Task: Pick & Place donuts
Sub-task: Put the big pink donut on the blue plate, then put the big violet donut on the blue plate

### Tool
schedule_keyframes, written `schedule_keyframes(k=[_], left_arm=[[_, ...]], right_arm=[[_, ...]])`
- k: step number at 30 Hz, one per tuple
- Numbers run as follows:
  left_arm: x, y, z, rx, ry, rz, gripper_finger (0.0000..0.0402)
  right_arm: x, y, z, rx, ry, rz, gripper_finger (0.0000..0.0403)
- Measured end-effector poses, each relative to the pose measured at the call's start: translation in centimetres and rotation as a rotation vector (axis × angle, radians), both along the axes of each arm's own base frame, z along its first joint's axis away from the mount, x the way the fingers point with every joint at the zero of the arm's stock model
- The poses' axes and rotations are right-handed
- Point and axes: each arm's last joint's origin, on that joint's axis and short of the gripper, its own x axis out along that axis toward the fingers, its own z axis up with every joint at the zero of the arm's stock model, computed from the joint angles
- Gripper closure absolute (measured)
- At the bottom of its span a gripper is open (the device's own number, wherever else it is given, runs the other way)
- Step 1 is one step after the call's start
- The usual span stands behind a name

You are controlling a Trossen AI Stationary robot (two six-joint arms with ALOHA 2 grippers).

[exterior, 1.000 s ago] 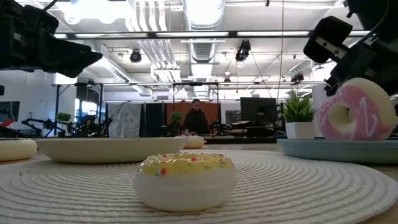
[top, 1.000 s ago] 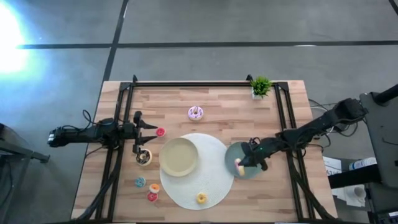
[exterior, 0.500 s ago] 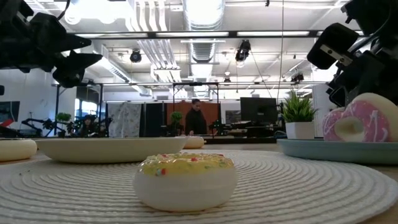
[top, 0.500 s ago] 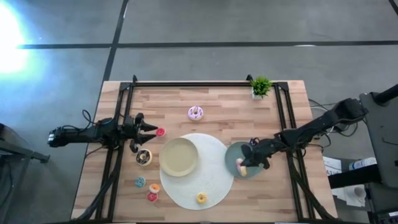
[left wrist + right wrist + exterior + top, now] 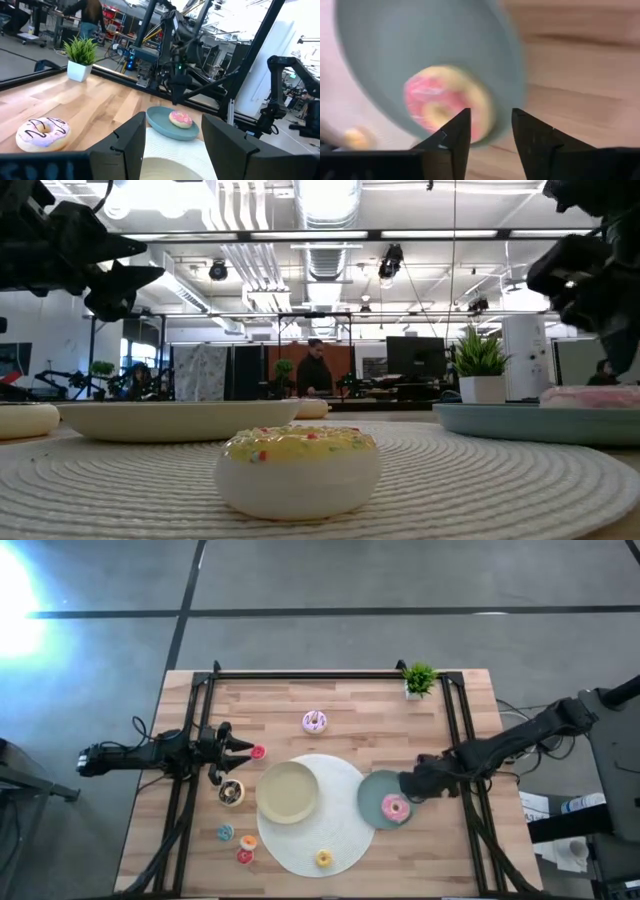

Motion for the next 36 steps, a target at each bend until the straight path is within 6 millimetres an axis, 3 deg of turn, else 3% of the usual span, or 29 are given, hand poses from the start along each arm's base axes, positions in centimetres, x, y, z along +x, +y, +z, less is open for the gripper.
schedule_keyframes(k=[7, 15, 22, 26, 30, 36], left_arm=[[0.0, 0.0, 0.0, 0.004, 0.0, 0.0, 0.0234], [0.0, 0.0, 0.0, 0.006, 0.0, 0.0, 0.0234], [0.0, 0.0, 0.0, -0.069, -0.002, -0.002, 0.0234], [0.0, 0.0, 0.1, -0.441, -0.022, -0.018, 0.0234], [0.0, 0.0, 0.1, -0.666, -0.025, -0.013, 0.0234], [0.0, 0.0, 0.1, -0.753, -0.029, -0.016, 0.0234]], right_arm=[[0.4, -0.3, 2.4, -0.184, 0.078, 0.025, 0.0241], [3.3, 0.1, 4.2, -0.428, -0.011, 0.167, 0.0232], [8.6, 1.6, 4.8, -0.545, -0.304, 0.443, 0.0232], [11.8, 1.3, 4.3, -0.572, -0.321, 0.507, 0.0232], [15.7, -1.1, 3.7, -0.553, -0.285, 0.466, 0.0233], [21.6, -8.0, 3.4, -0.622, -0.242, 0.462, 0.0243]])
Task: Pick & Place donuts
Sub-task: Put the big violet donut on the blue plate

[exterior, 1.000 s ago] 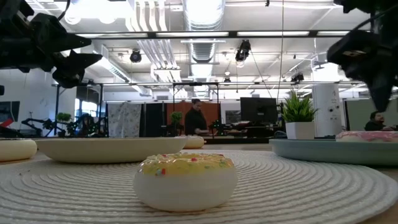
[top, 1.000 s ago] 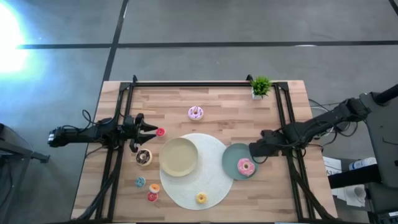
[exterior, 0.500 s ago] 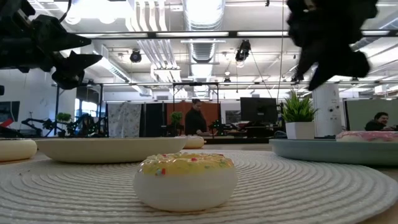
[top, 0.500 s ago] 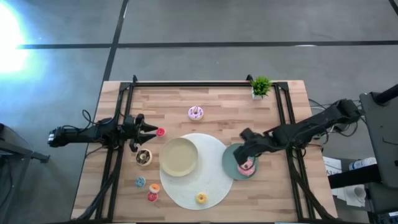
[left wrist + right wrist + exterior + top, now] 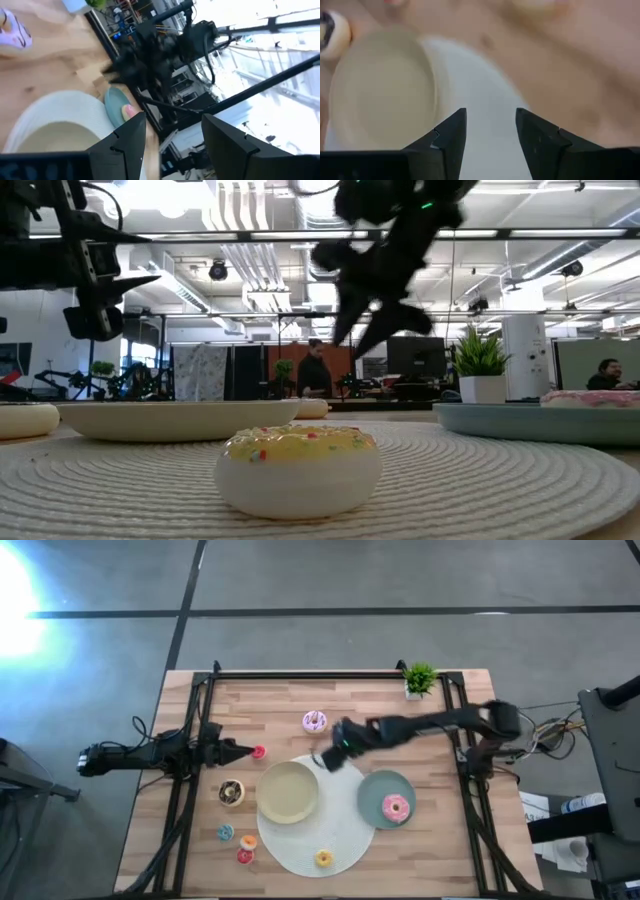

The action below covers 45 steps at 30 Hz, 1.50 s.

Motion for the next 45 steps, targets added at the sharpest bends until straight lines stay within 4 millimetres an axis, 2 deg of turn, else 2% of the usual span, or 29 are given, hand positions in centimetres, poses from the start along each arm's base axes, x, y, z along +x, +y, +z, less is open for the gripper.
schedule_keyframes(k=[3, 5, 11, 13, 18, 21, 27, 35, 41, 45], left_arm=[[0.0, 0.0, 0.0, -0.05, -0.002, -0.015, 0.0234], [0.0, -0.1, 0.0, -0.077, -0.002, -0.022, 0.0234], [0.0, -0.2, 0.0, -0.11, 0.0, -0.066, 0.0234], [0.0, -0.2, 0.0, -0.111, -0.001, -0.066, 0.0234], [0.0, -0.2, 0.0, -0.113, 0.0, -0.066, 0.0234], [0.0, -0.2, 0.0, -0.113, 0.0, -0.066, 0.0234], [0.0, -0.2, 0.0, -0.109, 0.0, -0.065, 0.0234], [0.0, -0.2, 0.0, -0.107, 0.0, -0.056, 0.0234], [0.0, -0.1, 0.0, -0.101, 0.001, -0.047, 0.0234], [0.0, -0.1, 0.0, -0.088, 0.0, -0.038, 0.0234]], right_arm=[[2.3, -3.2, -0.1, -0.063, 0.024, 0.138, 0.0249], [3.6, -4.5, 0.2, -0.116, 0.028, 0.236, 0.0252], [6.4, -6.7, 0.4, -0.205, 0.153, 0.415, 0.0246], [7.3, -7.9, 0.5, -0.21, 0.182, 0.385, 0.0235], [8.1, -12.9, -0.5, -0.078, 0.309, 0.122, 0.0202], [8.4, -15.0, -1.4, 0.006, 0.347, 0.117, 0.0186], [9.9, -15.9, -2.8, 0.044, 0.342, 0.156, 0.0173], [9.6, -16.2, -4.1, 0.024, 0.453, 0.161, 0.0184], [9.3, -16.8, -4.1, 0.019, 0.456, 0.151, 0.0217], [9.1, -17.4, -4.1, 0.045, 0.443, 0.146, 0.0264]])
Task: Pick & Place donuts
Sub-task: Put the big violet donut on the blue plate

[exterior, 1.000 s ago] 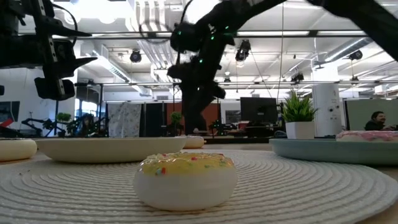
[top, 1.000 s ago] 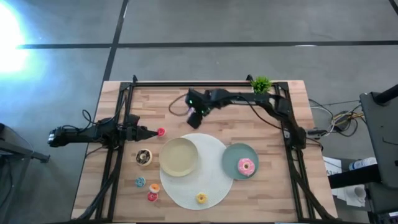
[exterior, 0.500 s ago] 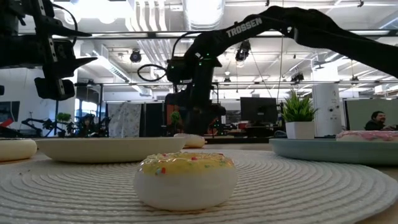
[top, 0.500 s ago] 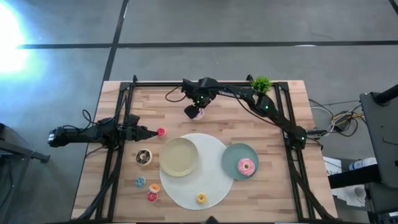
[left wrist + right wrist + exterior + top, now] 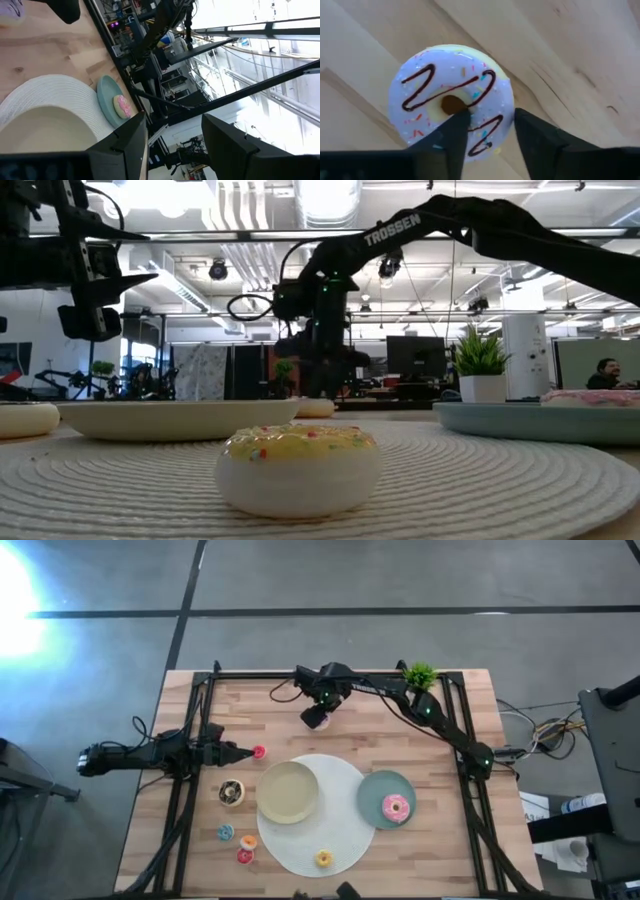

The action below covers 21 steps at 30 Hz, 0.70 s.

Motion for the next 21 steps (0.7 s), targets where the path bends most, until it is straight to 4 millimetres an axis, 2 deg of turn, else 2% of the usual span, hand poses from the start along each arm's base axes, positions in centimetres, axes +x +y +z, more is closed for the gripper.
schedule_keyframes(k=[7, 11, 16, 21], left_arm=[[0.0, 0.0, 0.0, 0.001, -0.001, 0.001, 0.0234], [0.0, 0.0, 0.0, 0.001, -0.001, 0.001, 0.0234], [0.0, 0.0, 0.0, 0.01, 0.0, 0.001, 0.0234], [0.0, 0.0, 0.0, 0.011, 0.0, 0.001, 0.0234]], right_arm=[[-0.5, 0.0, 0.0, 0.095, 0.012, -0.008, 0.0374], [-1.1, 0.8, 0.8, 0.116, 0.062, 0.015, 0.0387], [-1.8, 2.6, 4.6, 0.106, 0.045, 0.046, 0.0389], [-3.1, 6.7, 9.7, 0.049, 0.032, 0.081, 0.039]])
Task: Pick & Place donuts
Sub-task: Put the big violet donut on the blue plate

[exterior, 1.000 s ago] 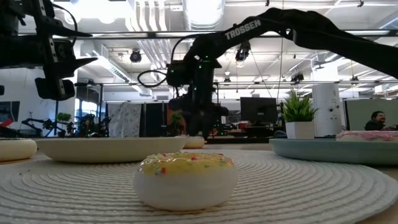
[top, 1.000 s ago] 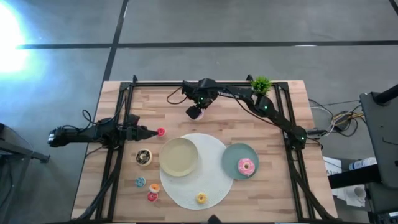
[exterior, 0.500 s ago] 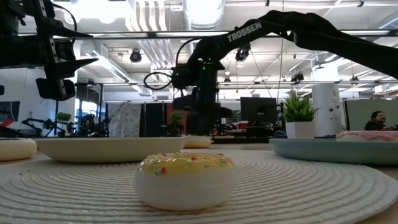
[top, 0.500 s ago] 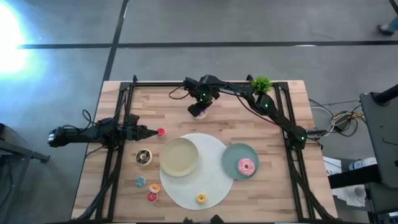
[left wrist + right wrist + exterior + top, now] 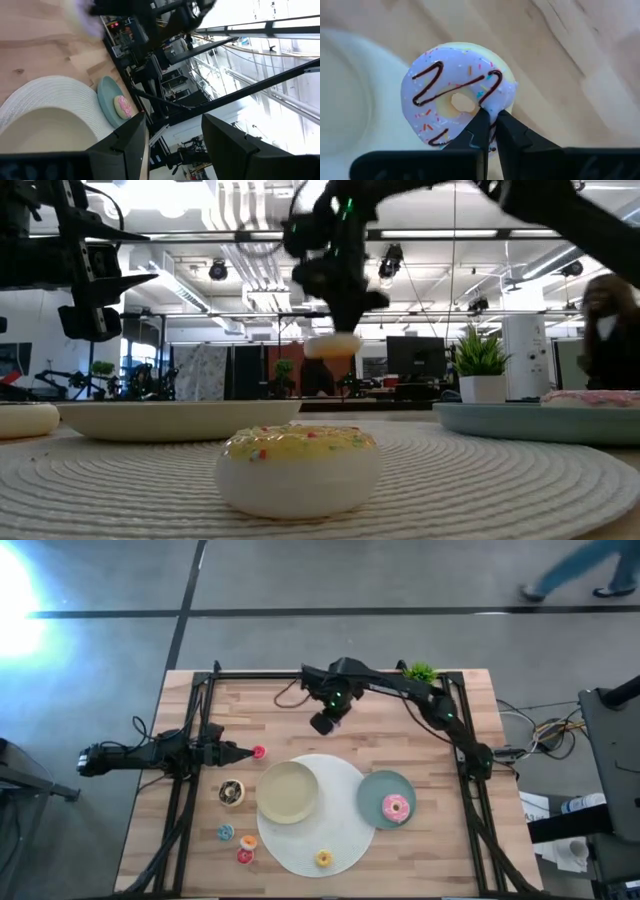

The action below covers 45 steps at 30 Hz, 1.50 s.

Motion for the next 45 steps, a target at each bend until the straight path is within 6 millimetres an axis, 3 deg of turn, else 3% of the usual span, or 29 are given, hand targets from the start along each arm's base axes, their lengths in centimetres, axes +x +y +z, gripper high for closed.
schedule_keyframes(k=[3, 6, 10, 13, 18, 23, 32, 45], left_arm=[[0.0, 0.0, 0.0, 0.0, 0.003, 0.0, 0.0234], [0.0, 0.0, -0.1, 0.006, 0.01, 0.0, 0.0234], [0.0, 0.0, -0.1, 0.027, 0.014, 0.001, 0.0234], [0.0, 0.0, -0.1, 0.029, 0.014, 0.0, 0.0234], [0.0, 0.0, -0.1, 0.03, 0.014, 0.0, 0.0234], [0.0, 0.0, -0.1, 0.029, 0.014, 0.0, 0.0234], [0.0, 0.0, -0.1, 0.015, 0.014, 0.0, 0.0234], [0.0, 0.0, -0.1, 0.012, 0.014, 0.003, 0.0234]], right_arm=[[-1.4, 3.4, 1.6, -0.026, 0.03, 0.015, 0.039], [-3.3, 7.3, 1.7, -0.036, 0.052, -0.023, 0.039], [-7.1, 12.2, 0.3, -0.009, 0.055, -0.149, 0.039], [-10.3, 14.2, -1.3, 0.016, 0.053, -0.301, 0.039], [-13.9, 15.4, -2.5, 0.059, 0.003, -0.486, 0.039], [-15.8, 16.0, -4.6, 0.067, 0.061, -0.539, 0.039], [-16.0, 16.2, -7.9, 0.114, 0.071, -0.552, 0.039], [-16.7, 16.1, -9.1, 0.077, 0.11, -0.55, 0.0389]])
